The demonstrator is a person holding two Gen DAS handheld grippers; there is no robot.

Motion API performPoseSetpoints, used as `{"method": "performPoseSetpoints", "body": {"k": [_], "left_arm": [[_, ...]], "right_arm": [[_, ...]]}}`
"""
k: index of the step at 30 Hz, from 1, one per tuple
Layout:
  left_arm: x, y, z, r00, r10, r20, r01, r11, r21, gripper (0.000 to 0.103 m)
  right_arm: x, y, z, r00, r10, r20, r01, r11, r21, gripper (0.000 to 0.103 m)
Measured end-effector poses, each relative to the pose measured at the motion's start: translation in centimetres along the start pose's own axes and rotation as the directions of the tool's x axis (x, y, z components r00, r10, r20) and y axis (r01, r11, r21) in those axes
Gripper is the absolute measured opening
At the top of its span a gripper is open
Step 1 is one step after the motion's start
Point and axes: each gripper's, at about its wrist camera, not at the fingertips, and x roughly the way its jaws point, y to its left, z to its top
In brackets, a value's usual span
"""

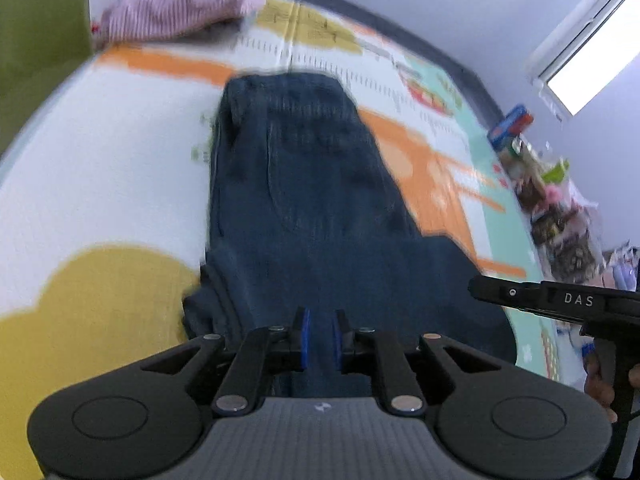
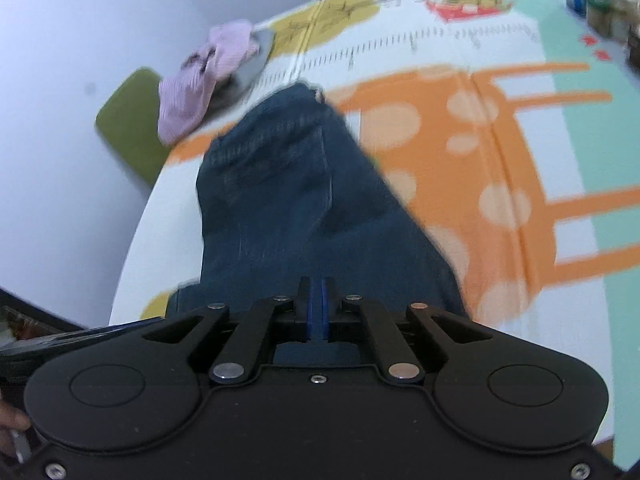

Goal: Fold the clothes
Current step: 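Move both grippers back to the folded jeans edge and close them, then lift the jeans edge with both grippers, bringing the tools together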

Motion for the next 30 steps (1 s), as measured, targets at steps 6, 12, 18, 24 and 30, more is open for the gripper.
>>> {"method": "performPoseSetpoints", "body": {"k": [6,12,18,24,30], "left_arm": [[1.3,2.2,-0.9,0.999,0.038,-0.009,-0.039,0.997,-0.061,0.003],[1.1,2.7,-0.2,0.998,0.06,0.005,-0.059,0.997,-0.044,0.003],[-0.2,3.0,0.1,0.988,0.144,0.057,-0.142,0.989,-0.034,0.005],[-1.9,6.0,1.1,0.98,0.192,0.044,-0.186,0.975,-0.123,0.012],[-3.0,5.9,-0.1,0.98,0.193,0.038,-0.188,0.976,-0.108,0.021]], "right_arm": [[1.0,-1.8,-2.7,1.0,-0.007,-0.027,0.008,0.999,0.048,0.0],[1.3,-3.2,-3.8,1.0,-0.011,-0.014,0.012,0.997,0.071,0.0],[0.5,-3.8,-3.7,1.0,-0.028,0.003,0.027,0.996,0.086,0.0],[-1.6,-4.8,-3.4,0.999,-0.028,0.035,0.024,0.995,0.101,0.002],[-5.0,-4.7,-3.2,0.989,-0.08,0.127,0.076,0.996,0.039,0.034]]}}
